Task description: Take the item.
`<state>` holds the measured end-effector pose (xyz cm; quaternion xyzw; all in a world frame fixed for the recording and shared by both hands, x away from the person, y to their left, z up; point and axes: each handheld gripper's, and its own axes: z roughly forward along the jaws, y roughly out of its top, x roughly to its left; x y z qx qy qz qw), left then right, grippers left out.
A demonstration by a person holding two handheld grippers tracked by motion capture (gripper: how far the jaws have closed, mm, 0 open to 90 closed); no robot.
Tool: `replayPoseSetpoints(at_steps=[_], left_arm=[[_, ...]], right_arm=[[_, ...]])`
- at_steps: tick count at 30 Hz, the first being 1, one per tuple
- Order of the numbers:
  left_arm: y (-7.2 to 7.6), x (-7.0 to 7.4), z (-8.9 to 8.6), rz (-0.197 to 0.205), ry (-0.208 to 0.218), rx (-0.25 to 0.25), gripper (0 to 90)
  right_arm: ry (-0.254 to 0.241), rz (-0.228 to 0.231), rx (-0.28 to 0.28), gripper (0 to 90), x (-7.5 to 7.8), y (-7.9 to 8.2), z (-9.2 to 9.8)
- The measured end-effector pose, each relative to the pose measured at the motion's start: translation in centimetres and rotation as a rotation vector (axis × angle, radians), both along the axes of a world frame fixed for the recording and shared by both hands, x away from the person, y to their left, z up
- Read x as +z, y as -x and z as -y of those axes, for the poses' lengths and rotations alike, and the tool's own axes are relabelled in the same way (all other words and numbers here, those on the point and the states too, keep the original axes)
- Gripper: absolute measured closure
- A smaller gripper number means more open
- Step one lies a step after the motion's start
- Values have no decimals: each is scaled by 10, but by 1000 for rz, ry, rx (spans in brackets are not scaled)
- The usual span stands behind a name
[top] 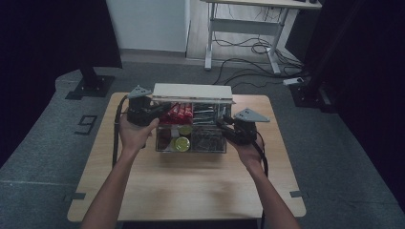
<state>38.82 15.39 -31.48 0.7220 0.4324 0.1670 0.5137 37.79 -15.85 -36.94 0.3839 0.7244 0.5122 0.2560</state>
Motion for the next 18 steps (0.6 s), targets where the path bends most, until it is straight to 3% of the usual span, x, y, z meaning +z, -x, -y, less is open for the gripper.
replayPoseSetpoints(at_steps=[18], left_arm=[[0, 0, 0, 1, -2, -2, 900]], right_arm=[[34, -6, -36, 673, -2, -17, -11]])
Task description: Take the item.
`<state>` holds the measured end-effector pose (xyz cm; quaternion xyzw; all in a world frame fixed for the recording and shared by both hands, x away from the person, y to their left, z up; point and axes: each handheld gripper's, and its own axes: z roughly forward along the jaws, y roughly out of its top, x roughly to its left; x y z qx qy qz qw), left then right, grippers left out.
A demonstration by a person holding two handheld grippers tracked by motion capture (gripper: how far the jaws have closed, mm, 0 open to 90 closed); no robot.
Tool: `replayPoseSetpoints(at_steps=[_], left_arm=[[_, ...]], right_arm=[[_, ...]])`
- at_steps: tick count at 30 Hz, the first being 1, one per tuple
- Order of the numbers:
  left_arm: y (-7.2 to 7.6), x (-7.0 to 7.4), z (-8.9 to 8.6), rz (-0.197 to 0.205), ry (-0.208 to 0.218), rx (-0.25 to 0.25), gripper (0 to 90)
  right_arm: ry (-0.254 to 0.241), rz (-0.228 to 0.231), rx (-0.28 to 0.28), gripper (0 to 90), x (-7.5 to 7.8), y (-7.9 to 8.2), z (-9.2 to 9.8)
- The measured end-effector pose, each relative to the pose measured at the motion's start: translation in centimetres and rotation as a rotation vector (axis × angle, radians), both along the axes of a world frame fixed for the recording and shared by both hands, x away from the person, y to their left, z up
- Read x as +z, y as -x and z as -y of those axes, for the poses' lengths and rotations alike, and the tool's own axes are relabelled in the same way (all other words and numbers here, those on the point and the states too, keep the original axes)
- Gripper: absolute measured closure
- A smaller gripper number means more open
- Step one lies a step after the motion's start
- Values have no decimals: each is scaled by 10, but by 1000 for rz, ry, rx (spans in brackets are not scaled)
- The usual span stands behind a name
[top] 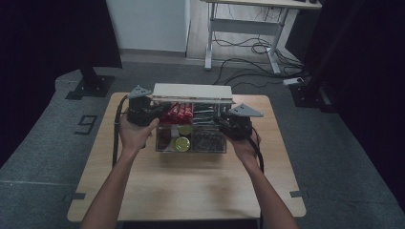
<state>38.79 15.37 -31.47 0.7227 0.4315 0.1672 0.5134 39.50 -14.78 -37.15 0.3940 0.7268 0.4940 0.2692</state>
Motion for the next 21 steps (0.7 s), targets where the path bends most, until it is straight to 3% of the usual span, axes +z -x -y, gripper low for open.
replayPoseSetpoints(at_steps=[16, 21], left_arm=[[0, 0, 1, -1, 2, -1, 900], [0, -1, 2, -1, -1, -4, 900]], right_arm=[[16, -10, -38, 713, -7, -13, -4], [45, 0, -60, 745, -8, -14, -7]])
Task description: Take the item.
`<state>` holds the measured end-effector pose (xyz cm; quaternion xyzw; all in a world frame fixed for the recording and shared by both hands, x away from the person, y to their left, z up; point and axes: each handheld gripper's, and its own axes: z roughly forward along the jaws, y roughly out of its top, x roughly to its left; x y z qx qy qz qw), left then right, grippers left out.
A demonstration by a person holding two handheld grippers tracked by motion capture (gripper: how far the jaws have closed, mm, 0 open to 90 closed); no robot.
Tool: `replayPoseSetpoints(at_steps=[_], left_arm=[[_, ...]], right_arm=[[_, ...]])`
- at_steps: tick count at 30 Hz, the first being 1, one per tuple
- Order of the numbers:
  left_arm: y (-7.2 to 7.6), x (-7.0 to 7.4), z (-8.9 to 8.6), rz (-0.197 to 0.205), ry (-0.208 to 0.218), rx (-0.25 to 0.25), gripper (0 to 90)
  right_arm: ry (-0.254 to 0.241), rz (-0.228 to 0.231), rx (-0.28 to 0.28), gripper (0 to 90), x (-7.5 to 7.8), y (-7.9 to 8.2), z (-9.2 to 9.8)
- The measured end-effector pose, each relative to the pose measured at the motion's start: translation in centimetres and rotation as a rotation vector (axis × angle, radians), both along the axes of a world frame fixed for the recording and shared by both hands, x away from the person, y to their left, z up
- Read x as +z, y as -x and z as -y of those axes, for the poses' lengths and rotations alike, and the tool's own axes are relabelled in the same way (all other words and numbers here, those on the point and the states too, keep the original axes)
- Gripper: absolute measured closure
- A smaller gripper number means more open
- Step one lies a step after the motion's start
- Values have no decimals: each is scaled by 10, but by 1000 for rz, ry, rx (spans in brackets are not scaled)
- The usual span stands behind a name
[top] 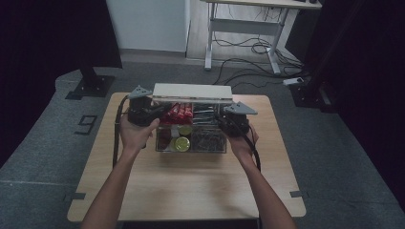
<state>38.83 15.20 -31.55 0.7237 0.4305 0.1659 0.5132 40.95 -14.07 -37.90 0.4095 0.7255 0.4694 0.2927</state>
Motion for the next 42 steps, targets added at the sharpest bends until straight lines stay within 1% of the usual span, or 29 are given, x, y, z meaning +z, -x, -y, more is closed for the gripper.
replayPoseSetpoints(at_steps=[5, 6, 8, 10, 14, 20, 24, 27, 38, 42], left_arm=[[0, 0, 1, 1, 2, 0, 900], [0, 0, 1, 3, 3, 2, 900], [1, -1, 1, 5, 4, 3, 900], [1, -1, 1, 7, 5, 4, 900], [0, -2, 0, 7, 7, 7, 900], [0, -2, 1, 9, 9, 8, 900], [0, -2, 2, 11, 11, 10, 900], [0, -2, 3, 11, 10, 11, 900], [-1, -2, 4, 11, 12, 15, 900], [-1, -2, 4, 13, 9, 17, 900]], right_arm=[[15, -5, -16, 795, -1, -1, -1], [14, -6, -17, 827, -1, -1, 0], [19, -7, -21, 859, -2, -1, 0], [7, -16, -12, 879, -3, -2, 2], [-15, -23, 2, 887, -3, -1, 5], [-40, -10, 25, 889, 0, 6, 11], [-44, 11, 44, 889, 0, 14, 14], [-48, 34, 46, 890, 0, 20, 17], [-121, 78, 58, 890, 3, 31, 32], [-145, 85, 61, 890, 3, 34, 37]])
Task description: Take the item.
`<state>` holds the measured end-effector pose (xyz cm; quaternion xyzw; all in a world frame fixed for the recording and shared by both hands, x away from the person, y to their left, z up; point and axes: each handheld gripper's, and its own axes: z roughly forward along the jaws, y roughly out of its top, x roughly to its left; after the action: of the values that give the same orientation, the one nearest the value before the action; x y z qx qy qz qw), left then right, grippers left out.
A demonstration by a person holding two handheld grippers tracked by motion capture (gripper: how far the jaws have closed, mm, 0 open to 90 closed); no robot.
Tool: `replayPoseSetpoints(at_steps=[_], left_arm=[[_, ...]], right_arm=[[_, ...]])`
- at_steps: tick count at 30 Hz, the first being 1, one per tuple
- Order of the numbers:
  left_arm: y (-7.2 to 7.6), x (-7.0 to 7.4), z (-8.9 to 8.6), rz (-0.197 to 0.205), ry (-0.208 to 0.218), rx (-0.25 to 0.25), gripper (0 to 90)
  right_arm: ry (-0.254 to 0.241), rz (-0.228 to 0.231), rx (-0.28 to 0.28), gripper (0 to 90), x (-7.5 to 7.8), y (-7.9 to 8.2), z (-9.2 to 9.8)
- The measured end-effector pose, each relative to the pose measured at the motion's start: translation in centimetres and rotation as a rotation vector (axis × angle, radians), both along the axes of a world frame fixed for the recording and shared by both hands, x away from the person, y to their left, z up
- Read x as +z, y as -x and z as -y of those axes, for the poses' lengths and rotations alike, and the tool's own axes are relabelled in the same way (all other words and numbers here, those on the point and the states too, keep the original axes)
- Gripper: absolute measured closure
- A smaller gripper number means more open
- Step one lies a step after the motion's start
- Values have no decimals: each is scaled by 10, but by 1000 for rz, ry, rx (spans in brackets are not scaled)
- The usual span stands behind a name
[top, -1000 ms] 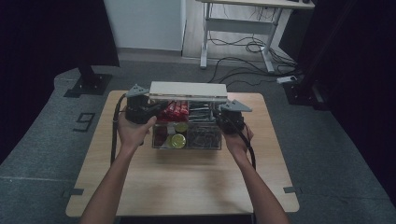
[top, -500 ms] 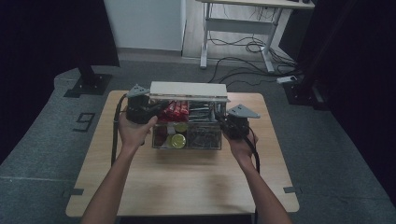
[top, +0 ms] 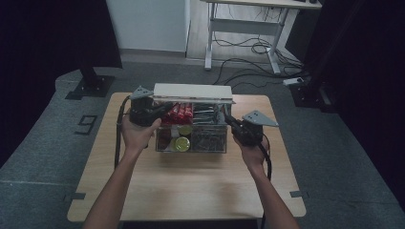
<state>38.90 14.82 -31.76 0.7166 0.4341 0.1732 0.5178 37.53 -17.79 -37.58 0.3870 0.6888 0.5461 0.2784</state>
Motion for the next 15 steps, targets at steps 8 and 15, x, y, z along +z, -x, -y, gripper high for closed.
replayPoseSetpoints(at_steps=[8, 15], left_arm=[[-1, 0, 0, -2, 0, 1, 900], [-2, 0, 1, -2, 0, 1, 900]], right_arm=[[-4, 28, 8, 890, 1, 8, 2], [-11, 46, 15, 891, 2, 14, 3]])
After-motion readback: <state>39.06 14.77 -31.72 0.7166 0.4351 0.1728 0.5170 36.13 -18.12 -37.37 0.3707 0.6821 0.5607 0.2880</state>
